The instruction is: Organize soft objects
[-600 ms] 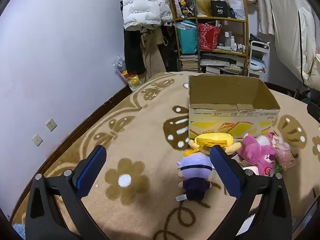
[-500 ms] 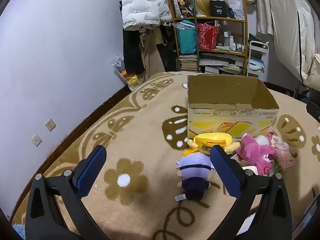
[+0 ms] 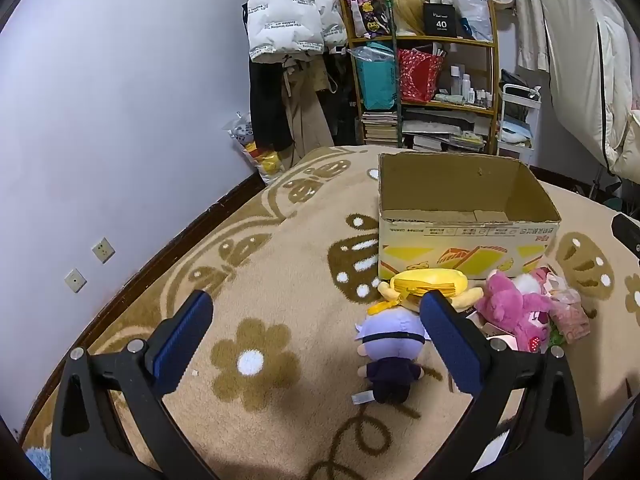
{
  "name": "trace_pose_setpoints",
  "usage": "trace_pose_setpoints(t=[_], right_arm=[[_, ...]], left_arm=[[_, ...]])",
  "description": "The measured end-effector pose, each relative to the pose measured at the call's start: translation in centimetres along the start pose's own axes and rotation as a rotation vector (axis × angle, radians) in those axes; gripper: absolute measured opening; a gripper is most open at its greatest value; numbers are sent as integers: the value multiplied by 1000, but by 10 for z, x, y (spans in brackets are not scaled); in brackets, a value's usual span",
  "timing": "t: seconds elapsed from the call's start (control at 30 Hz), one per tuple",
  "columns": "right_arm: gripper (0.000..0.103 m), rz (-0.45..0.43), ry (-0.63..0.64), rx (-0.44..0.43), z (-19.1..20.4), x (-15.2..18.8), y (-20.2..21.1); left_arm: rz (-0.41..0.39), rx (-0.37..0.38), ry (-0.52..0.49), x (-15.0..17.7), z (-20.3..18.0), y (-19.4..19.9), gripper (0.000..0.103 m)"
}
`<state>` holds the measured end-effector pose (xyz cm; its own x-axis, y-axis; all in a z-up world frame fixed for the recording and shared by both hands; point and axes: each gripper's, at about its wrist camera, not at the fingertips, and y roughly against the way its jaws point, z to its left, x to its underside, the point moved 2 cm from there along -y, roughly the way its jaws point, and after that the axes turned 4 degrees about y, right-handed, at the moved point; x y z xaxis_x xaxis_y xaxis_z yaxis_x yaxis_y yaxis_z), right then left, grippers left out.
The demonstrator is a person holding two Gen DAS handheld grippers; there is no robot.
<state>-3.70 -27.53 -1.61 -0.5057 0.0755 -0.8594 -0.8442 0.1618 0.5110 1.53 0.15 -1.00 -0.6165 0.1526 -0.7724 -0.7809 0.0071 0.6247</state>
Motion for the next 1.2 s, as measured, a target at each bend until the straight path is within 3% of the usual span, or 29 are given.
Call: trace_pose_setpoints(t=[1.2], right_arm=[[103, 3, 16, 5, 7, 0, -1]], left_arm=[[-15, 0, 0, -2, -1, 3, 102]])
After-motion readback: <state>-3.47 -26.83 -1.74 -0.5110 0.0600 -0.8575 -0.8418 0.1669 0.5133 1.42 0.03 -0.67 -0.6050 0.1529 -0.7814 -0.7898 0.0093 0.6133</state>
